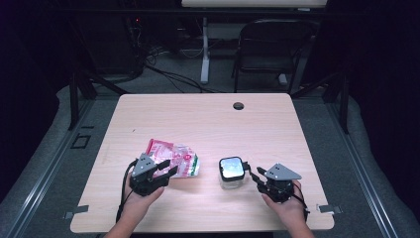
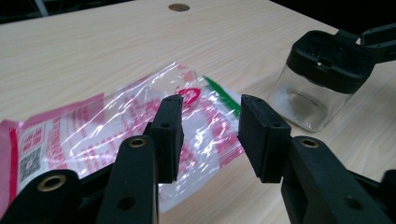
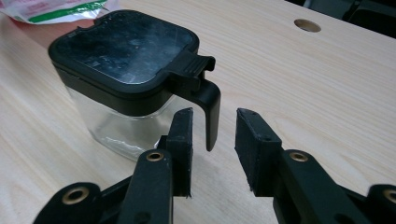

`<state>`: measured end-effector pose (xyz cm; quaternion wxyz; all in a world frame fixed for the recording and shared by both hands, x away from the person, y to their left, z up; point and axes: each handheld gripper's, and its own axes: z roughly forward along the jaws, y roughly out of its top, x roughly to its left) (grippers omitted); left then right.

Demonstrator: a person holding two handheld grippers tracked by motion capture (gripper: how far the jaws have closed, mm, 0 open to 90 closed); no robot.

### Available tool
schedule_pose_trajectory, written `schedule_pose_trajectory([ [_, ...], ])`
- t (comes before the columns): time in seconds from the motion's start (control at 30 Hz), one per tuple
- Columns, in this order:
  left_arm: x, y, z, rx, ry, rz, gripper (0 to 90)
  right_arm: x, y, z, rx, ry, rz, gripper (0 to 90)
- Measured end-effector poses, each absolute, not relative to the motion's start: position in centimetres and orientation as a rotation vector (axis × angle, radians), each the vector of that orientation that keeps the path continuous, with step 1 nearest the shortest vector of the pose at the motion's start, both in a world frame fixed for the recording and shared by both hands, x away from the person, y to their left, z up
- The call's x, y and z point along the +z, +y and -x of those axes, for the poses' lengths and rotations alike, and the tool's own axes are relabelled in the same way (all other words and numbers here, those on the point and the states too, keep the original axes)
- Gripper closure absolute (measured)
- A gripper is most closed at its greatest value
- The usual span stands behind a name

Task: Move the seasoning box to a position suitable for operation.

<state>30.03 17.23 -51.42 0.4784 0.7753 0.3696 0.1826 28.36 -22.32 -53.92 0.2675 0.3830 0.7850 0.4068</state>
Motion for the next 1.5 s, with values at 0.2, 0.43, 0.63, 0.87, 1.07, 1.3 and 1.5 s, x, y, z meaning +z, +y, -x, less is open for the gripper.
schedule_pose_trajectory([
  [0.2,-51.4,17.1,-29.7,0.441,0.876,-1.882,61.6,-54.5,-22.1,-29.5,1.091,2.128,-1.075,67.8],
  [0.43,-52.2,18.4,-28.8,0.403,0.865,-1.892,63.4,-55.0,-21.7,-30.3,1.079,2.155,-1.094,67.5],
  [0.63,-52.4,18.7,-28.4,0.408,0.892,-1.883,64.0,-55.6,-21.1,-31.2,1.073,2.162,-1.11,69.0],
  [0.87,-52.7,18.0,-28.2,0.402,0.879,-1.904,64.1,-56.1,-19.9,-31.8,1.026,2.173,-1.082,74.4],
  [1.07,-52.8,17.6,-27.9,0.397,0.856,-1.91,64.2,-55.9,-19.8,-31.6,0.994,2.168,-1.096,77.6],
  [1.3,-52.9,17.0,-27.7,0.39,0.834,-1.927,64.2,-55.7,-19.2,-30.9,0.98,2.205,-1.062,77.7],
  [1.5,-53.0,16.0,-27.5,0.385,0.794,-1.956,64.2,-55.6,-18.4,-30.0,0.986,2.244,-1.019,77.5],
])
